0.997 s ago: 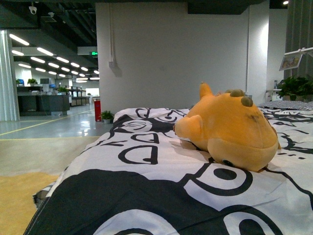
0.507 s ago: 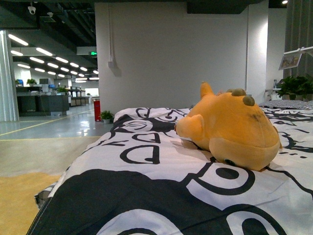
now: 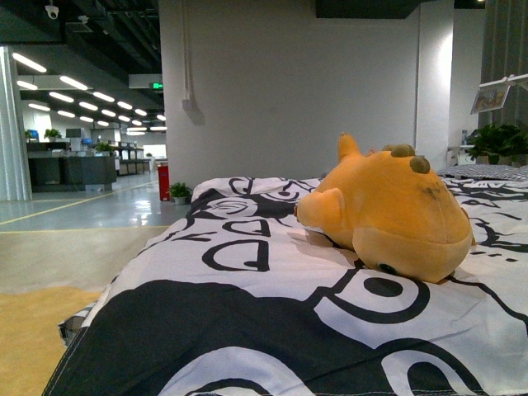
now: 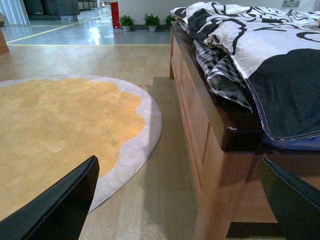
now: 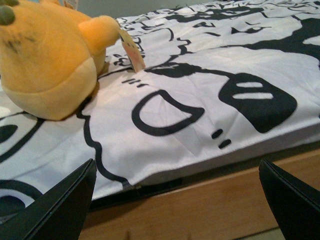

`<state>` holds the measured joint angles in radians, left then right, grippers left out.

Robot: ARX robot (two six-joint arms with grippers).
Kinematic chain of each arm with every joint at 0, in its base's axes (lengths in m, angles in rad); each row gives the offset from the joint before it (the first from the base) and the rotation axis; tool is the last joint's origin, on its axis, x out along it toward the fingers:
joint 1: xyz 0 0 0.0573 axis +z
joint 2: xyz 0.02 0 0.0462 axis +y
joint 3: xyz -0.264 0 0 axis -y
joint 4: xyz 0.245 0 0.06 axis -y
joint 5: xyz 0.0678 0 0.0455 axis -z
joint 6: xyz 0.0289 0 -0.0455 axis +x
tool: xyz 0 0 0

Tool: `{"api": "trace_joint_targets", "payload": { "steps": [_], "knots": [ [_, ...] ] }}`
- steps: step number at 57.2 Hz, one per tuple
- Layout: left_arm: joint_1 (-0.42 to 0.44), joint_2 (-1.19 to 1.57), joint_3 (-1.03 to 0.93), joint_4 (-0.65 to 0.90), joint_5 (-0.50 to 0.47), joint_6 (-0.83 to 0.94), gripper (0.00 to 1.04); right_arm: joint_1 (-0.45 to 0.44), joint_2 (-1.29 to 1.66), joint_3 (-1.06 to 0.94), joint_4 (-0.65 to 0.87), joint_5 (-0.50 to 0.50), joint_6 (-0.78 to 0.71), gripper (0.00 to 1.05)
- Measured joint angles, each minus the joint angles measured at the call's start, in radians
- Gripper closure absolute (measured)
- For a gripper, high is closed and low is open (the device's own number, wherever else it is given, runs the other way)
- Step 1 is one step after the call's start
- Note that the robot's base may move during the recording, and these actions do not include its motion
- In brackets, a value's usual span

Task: Put away toys

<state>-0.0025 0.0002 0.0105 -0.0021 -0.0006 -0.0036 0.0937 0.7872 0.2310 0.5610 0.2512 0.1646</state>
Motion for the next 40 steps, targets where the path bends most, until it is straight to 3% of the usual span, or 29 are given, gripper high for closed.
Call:
{"api": "trace_joint_targets", "payload": {
  "steps": [22, 40],
  "knots": [
    [0.0, 0.0, 0.0, 0.0, 0.0, 0.0, 0.06, 0.218, 0.376, 0.261, 0.241, 0.129, -0.137, 0.07],
    [0.0, 0.0, 0.0, 0.0, 0.0, 0.0, 0.06, 0.28, 0.597, 0.447, 0.331, 0.255, -0.299, 0.07]
  ]
}}
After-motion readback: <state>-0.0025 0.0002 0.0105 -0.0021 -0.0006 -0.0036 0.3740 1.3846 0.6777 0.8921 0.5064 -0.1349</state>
